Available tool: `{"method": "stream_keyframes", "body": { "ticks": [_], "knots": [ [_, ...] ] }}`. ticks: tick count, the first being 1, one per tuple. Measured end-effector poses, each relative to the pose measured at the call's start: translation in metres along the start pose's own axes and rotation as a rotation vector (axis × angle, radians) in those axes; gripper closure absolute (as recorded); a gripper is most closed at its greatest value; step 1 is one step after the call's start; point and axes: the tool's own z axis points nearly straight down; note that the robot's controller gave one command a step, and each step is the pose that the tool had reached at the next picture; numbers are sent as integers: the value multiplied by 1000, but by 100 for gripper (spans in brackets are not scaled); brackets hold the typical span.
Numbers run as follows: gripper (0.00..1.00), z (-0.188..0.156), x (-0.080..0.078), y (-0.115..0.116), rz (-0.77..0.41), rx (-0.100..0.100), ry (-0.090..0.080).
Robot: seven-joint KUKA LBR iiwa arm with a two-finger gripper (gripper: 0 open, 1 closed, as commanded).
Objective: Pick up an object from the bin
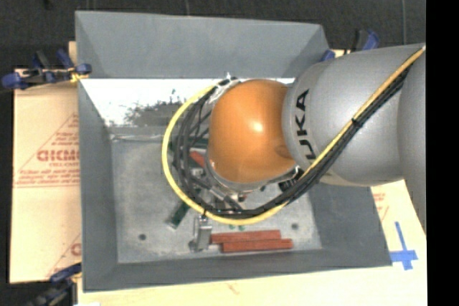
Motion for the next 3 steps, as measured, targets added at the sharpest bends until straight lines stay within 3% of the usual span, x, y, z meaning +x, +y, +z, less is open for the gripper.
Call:
{"method": "stream_keyframes", "body": {
  "ticks": [2,3],
  "knots": [
    [0,-3,-2,-1,0,-2,-8],
    [0,8,-13,-21,-21,-3,-8]
  ]
}}
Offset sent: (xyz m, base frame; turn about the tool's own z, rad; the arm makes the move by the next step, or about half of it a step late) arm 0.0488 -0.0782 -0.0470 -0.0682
